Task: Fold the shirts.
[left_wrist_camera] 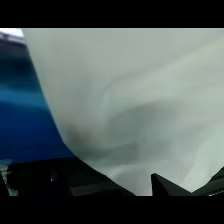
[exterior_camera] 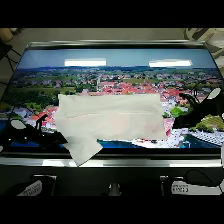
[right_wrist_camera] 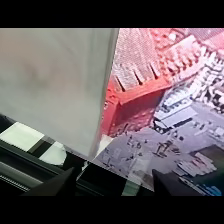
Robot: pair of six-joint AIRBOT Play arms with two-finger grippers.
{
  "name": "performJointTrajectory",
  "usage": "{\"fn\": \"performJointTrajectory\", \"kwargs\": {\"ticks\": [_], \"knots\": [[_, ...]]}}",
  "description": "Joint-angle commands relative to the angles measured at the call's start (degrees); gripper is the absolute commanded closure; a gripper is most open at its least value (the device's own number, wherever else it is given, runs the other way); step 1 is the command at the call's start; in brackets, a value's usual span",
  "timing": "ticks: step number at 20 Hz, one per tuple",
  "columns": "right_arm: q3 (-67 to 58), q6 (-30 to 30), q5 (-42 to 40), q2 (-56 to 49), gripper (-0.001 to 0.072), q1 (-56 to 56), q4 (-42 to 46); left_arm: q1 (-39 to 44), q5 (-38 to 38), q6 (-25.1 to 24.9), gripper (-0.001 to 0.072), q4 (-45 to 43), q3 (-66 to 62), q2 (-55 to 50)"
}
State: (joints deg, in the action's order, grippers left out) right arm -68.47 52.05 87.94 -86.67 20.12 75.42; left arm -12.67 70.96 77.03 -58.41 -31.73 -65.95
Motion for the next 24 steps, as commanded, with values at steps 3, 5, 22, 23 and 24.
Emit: {"fn": "performJointTrajectory", "kwargs": {"ticks": [3,5,22,23,24], "knots": [[1.0,-0.5,-1.1,0.4,0.0228,0.1,0.0,2.6,-4.2,1.0,0.0212,2.1,2.6,0.5],[1.2,-0.7,-1.1,0.4,0.0221,0.0,-0.4,5.5,-6.8,2.1,0.0256,2.1,2.6,0.3],[17.8,-1.9,-13.1,0.0,0.0493,0.0,-11.6,9.5,-7.5,1.8,0.0674,1.9,2.3,2.2],[17.7,-1.7,-13.7,0.0,0.0699,0.0,-11.9,9.5,-7.6,1.1,0.0674,1.9,2.2,2.8],[17.6,-2.4,-13.8,0.3,0.0697,0.0,-11.9,9.5,-7.6,-0.3,0.0675,1.8,1.9,3.5]]}}
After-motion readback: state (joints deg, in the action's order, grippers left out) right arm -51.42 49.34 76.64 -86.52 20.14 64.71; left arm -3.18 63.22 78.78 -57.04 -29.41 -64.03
